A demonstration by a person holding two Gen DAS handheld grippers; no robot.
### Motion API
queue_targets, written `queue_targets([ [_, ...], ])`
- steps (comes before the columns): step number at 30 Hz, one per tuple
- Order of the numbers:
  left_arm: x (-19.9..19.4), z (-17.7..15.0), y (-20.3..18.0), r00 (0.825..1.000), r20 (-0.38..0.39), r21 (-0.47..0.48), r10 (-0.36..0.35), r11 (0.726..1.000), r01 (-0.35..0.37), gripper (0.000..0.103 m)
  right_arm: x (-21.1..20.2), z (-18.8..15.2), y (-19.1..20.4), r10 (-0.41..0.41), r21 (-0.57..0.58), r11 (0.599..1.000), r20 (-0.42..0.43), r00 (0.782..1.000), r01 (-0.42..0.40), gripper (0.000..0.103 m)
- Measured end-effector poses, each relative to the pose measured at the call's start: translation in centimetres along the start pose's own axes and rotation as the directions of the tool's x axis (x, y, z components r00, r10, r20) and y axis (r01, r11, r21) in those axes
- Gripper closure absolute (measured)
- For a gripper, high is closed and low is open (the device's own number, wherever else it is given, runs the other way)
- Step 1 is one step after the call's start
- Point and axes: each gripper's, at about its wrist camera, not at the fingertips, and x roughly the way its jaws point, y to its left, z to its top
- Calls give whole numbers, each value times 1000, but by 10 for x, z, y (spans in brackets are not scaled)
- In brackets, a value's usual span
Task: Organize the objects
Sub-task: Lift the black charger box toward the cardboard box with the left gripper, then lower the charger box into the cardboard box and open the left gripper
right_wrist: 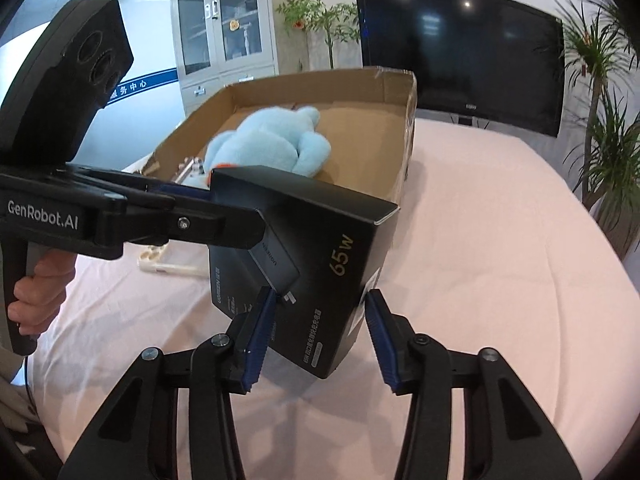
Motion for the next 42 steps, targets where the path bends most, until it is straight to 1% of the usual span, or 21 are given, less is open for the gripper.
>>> queue_targets([
  [7, -30, 13, 4, 998, 67, 16, 11, 1000, -12, 54, -15, 26, 11, -16, -30, 999, 57, 998, 18, 59],
  [14, -46, 40, 11, 993, 112, 27, 25, 999, -28, 54, -23, 60, 13, -28, -55, 998, 124, 992, 35, 59],
  [19, -53, 61, 21, 989, 143, 13, 28, 999, -30, 54, -20, 85, 15, -35, -67, 997, 161, 986, 47, 59],
  [26, -52, 93, 39, 985, 167, -1, 52, 999, -52, 54, 5, 120, 11, -32, -74, 996, 182, 983, 46, 59],
  [30, -39, 108, 51, 986, 156, -14, 60, 998, -59, 54, 26, 132, 2, -31, -56, 998, 167, 985, 41, 59],
  [34, -12, 117, 67, 991, 118, -43, 61, 998, -56, 54, 50, 129, -11, -29, -28, 999, 130, 991, 33, 59],
  [37, 12, 117, 79, 995, 84, -63, 59, 997, -54, 54, 70, 125, -21, -32, -8, 999, 93, 995, 33, 59],
  [39, 30, 115, 85, 996, 54, -62, 68, 996, -64, 54, 85, 121, -27, -37, 6, 999, 60, 998, 37, 59],
  [41, 52, 110, 90, 996, 18, -58, 85, 995, -84, 54, 99, 117, -32, -50, 19, 999, 21, 999, 50, 59],
  [42, 57, 108, 92, 996, 7, -57, 84, 995, -83, 54, 104, 115, -32, -69, 20, 997, -1, 998, 69, 59],
])
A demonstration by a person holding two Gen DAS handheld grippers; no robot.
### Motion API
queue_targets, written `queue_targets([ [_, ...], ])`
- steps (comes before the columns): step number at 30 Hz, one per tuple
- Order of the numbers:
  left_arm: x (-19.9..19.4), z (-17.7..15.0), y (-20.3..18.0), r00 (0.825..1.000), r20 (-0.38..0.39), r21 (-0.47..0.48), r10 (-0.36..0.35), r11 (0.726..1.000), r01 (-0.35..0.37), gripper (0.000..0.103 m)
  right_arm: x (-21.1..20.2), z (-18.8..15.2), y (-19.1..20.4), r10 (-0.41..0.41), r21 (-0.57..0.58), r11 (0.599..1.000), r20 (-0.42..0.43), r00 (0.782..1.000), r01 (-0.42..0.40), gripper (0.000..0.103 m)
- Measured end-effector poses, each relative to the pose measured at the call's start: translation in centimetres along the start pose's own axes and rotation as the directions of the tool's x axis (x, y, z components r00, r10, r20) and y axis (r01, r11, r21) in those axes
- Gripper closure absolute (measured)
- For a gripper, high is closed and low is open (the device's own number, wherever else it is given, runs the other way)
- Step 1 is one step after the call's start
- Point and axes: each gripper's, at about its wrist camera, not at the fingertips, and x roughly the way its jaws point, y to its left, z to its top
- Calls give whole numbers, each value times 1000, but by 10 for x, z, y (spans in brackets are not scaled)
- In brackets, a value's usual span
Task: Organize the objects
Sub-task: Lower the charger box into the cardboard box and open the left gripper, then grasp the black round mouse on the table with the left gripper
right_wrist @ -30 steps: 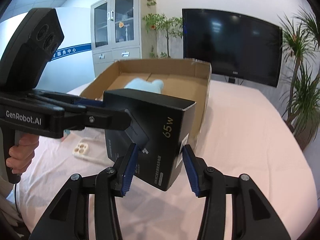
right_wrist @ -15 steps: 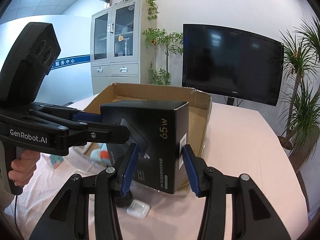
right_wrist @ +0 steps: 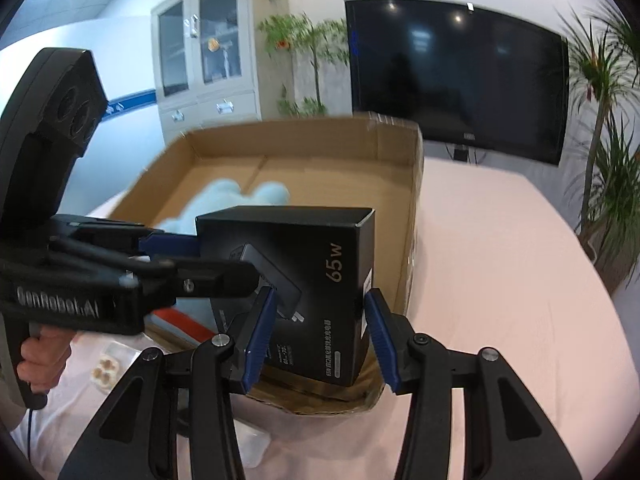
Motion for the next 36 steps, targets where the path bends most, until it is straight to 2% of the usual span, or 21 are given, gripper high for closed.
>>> queue_targets([
  [2, -1, -3, 1, 999, 17, 4, 34, 999, -34, 54, 1, 1, 2, -53, -9, 999, -5, 999, 53, 59],
  [3, -13, -3, 1, 996, 58, 18, 66, 998, -67, 54, -4, 3, 3, -58, -7, 998, 3, 998, 58, 56],
  [5, -33, -2, 4, 992, 100, 22, 75, 997, -77, 52, -24, 8, 9, -54, -1, 999, 49, 997, 54, 45],
  [6, -47, -4, 7, 989, 124, 20, 75, 997, -78, 44, -34, 10, 12, -39, 4, 999, 68, 997, 39, 40],
  [7, -63, -8, 12, 985, 150, 16, 86, 996, -89, 33, -43, 11, 16, -5, 16, 1000, 86, 996, 4, 34],
  [8, -74, -13, 16, 982, 162, 15, 97, 995, -100, 27, -52, 9, 19, 56, 40, 997, 100, 993, -61, 30],
  [9, -81, -19, 20, 981, 163, 14, 105, 994, -108, 23, -58, 5, 23, 113, 58, 991, 102, 988, -120, 22],
  [10, -89, -31, 25, 981, 156, 8, 115, 993, -118, 23, -60, -2, 28, 179, 75, 980, 89, 980, -186, 21],
  [12, -97, -54, 36, 985, 126, -10, 122, 993, -122, 23, -52, -24, 44, 281, 92, 955, 16, 959, -282, 21],
  [13, -101, -71, 42, 985, 107, -33, 134, 991, -131, 23, -45, -35, 52, 302, 94, 950, -19, 953, -299, 21],
  [17, -105, -123, 64, 993, 68, -148, 101, 985, -90, 23, -2, -63, 84, 299, 93, 953, -148, 943, -287, 21],
  [20, -108, -145, 68, 994, 42, -172, 105, 980, -96, 23, 22, -70, 96, 196, 31, 981, -198, 960, -194, 21],
  [21, -110, -152, 68, 993, 40, -173, 109, 980, -100, 23, 26, -71, 96, 185, 27, 983, -209, 960, -183, 28],
  [22, -113, -159, 68, 994, 41, -175, 106, 980, -97, 23, 28, -73, 96, 169, 21, 985, -210, 963, -168, 44],
  [25, -119, -174, 68, 995, 44, -175, 85, 982, -76, 23, 20, -80, 97, 164, -6, 986, -207, 964, -169, 49],
  [29, -124, -193, 65, 1000, 23, -189, 21, 982, -16, 23, -20, -99, 111, 216, -84, 969, -177, 960, -233, 50],
  [31, -131, -211, 63, 1000, 4, -198, -29, 980, 29, 23, -35, -108, 126, 280, -107, 947, -185, 942, -303, 50],
  [33, -131, -222, 59, 997, -15, -201, -74, 977, 70, 23, -51, -124, 142, 361, -135, 908, -231, 904, -397, 50],
  [34, -130, -228, 55, 995, -29, -200, -91, 976, 83, 23, -57, -132, 151, 376, -153, 895, -247, 893, -419, 49],
  [35, -128, -232, 51, 994, -40, -195, -100, 977, 90, 23, -62, -137, 156, 381, -158, 891, -250, 890, -426, 45],
  [36, -127, -235, 47, 993, -50, -187, -108, 978, 97, 23, -64, -140, 161, 385, -161, 889, -247, 889, -429, 32],
])
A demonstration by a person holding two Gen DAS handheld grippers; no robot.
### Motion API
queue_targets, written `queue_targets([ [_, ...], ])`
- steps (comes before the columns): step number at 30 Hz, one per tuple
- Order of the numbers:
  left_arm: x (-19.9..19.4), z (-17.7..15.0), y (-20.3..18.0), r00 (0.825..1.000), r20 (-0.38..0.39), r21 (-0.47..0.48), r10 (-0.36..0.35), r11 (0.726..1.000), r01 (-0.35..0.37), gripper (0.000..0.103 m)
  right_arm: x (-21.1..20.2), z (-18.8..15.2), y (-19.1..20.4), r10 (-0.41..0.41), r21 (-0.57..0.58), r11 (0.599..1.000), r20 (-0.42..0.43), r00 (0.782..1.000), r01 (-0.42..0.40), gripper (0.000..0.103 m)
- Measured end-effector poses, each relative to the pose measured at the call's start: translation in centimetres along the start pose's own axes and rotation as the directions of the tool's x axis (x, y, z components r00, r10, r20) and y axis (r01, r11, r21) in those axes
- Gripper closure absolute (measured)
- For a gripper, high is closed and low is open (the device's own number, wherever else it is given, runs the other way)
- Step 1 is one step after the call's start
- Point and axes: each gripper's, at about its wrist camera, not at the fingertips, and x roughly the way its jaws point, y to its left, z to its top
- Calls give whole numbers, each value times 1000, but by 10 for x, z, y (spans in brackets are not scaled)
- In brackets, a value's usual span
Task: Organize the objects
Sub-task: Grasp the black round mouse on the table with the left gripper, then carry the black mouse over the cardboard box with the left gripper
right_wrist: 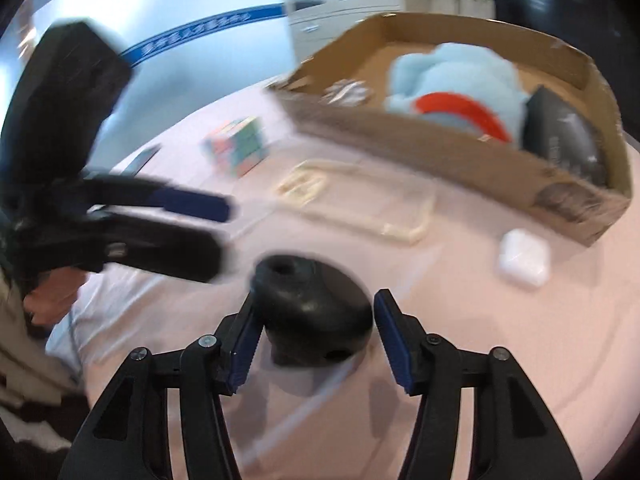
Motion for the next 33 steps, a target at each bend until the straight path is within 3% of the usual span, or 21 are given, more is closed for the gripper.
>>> queue_targets([
  [1, 3, -5, -4, 1000, -17, 17, -7, 1000, 7, 23, -1, -2, 6, 2, -3, 1000, 9, 1000, -2, 25],
  [10, 26, -15, -22, 996, -86, 97, 5, 995, 4, 23, 2, -11, 7, 16, 56, 998, 13, 1000, -17, 27],
  [11, 28, -16, -24, 996, -94, 109, 10, 994, 1, 26, -1, -13, 6, 21, 59, 998, 11, 1000, -22, 30],
  [13, 30, -18, -26, 994, -110, 124, -1, 992, 14, 45, 4, -13, 9, 23, 61, 998, -8, 1000, -23, 45],
  [33, 28, -13, -28, 993, -116, 150, 2, 989, 15, 46, 3, -13, 12, -18, 51, 999, -17, 1000, 19, 49],
])
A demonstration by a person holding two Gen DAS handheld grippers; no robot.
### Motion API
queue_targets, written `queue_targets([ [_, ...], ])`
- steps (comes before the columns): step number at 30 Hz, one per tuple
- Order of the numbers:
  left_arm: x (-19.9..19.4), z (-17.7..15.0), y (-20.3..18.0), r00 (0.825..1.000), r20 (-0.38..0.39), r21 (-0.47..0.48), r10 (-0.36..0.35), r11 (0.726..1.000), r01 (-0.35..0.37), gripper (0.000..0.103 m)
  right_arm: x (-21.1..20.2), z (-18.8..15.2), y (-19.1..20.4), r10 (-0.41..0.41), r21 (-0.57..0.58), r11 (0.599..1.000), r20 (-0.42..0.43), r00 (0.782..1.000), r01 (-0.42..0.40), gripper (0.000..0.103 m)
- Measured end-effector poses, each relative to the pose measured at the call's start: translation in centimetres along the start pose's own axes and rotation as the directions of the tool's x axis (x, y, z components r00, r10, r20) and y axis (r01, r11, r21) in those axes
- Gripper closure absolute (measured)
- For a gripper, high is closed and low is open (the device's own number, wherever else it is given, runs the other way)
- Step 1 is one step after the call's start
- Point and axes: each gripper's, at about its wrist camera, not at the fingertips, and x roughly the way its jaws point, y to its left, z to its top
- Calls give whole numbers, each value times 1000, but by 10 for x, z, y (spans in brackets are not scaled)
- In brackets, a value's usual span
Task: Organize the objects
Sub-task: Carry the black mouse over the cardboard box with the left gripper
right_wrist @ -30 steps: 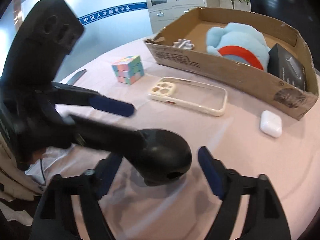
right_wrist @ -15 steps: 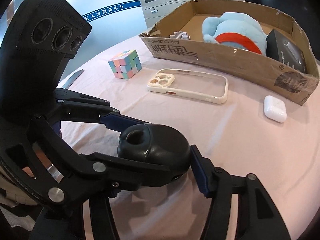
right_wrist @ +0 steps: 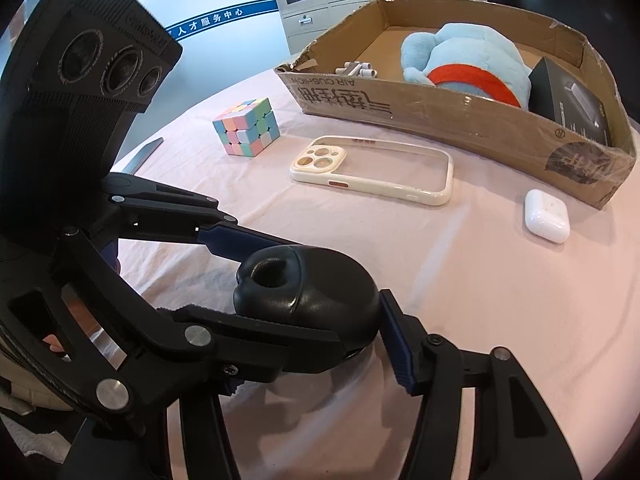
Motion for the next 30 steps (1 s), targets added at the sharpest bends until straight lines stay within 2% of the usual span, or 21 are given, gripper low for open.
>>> queue_targets([
  [15, -33, 18, -1, 997, 78, 27, 14, 1000, -17, 46, -19, 29, 11, -32, -73, 997, 56, 998, 36, 49],
  [30, -54, 48, 13, 992, 120, 45, 47, 998, -53, 46, -13, 69, 12, -47, -130, 990, 82, 996, 57, 49],
])
